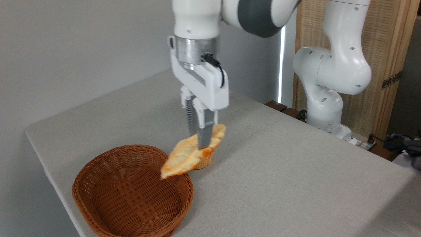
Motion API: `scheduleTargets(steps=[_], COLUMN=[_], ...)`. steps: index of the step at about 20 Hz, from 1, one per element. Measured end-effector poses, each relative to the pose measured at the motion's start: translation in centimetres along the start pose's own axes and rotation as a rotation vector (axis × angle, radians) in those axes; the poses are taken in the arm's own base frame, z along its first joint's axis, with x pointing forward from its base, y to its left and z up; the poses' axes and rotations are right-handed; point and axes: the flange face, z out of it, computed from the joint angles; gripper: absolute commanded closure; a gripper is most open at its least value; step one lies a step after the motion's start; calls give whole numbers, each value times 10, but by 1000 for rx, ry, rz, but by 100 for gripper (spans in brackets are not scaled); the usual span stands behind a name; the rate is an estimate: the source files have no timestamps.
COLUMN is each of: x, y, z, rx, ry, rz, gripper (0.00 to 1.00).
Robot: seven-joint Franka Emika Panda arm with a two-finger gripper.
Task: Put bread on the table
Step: 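Lift the bread loaf up out of the wicker basket, then carry the loaf beside the orange bun and lower it onto the table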
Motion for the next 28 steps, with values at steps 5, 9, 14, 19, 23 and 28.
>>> scheduleTargets(steps=[5,9,14,19,23,28], x=[-32,-40,-36,-39,-40,-43], y=[22,28,31,29,28,26], z=[22,32,35,35,34,33], rx=[-107,-147,-152,-135,-130,-128], ry=[-38,-48,-52,-88,-95,-92], rz=[114,155,168,186,188,182], gripper=[45,27,0,0,0,0])
